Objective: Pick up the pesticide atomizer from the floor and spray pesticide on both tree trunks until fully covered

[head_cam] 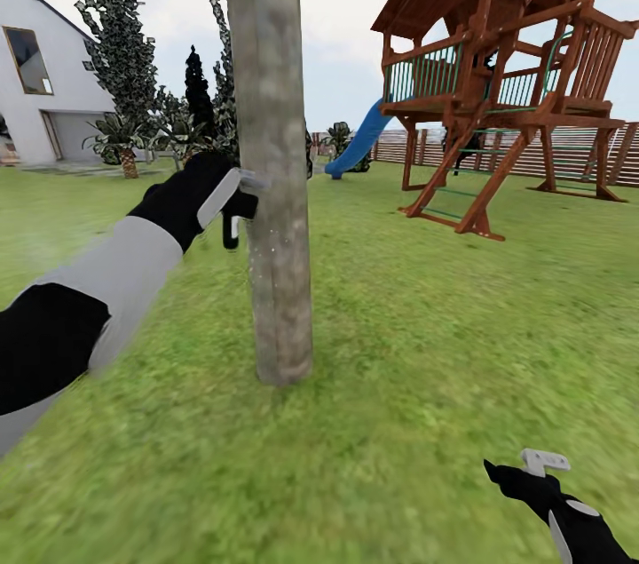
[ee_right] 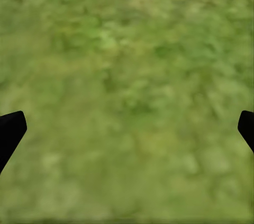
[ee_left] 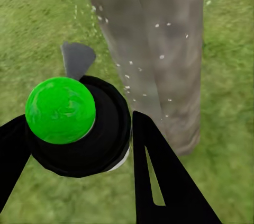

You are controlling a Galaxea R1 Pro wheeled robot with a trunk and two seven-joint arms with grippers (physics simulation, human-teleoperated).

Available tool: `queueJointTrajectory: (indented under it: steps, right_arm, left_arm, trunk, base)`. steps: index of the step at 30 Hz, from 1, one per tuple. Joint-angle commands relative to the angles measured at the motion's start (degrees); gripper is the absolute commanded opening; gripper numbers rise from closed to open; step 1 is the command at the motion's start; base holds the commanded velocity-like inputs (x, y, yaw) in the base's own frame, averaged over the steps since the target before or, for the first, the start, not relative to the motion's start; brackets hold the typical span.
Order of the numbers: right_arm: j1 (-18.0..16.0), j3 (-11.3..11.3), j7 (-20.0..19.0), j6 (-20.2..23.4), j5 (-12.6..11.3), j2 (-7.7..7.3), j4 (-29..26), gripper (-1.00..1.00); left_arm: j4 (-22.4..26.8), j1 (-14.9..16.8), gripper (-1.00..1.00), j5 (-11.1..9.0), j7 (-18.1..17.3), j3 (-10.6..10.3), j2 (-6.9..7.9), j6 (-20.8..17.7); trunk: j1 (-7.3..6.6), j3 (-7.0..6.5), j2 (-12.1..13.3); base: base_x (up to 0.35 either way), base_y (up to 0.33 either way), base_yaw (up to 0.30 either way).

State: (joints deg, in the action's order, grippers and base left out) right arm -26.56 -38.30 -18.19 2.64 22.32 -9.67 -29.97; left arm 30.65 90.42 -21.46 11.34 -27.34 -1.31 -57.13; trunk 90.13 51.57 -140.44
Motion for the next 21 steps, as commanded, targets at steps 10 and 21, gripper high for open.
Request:
queueJointTrajectory:
  steps: [10,21]
  right_arm:
    - [0.0,0.0,0.0,0.0,0.0,0.0,0.0,1.0]
    - [0.0,0.0,0.0,0.0,0.0,0.0,0.0,1.0]
  left_arm:
    - [-3.3,5.9,-1.0,-0.2,0.0,0.0,-0.38,-0.1]
    - [-9.5,8.3,-1.0,-0.6,-0.1,-0.2,-0.55,0.0]
  trunk:
    - [0.01,0.01,0.0]
    - [0.01,0.01,0.0]
  base:
    - [0.0,0.0,0.0]
    - [0.0,0.0,0.0]
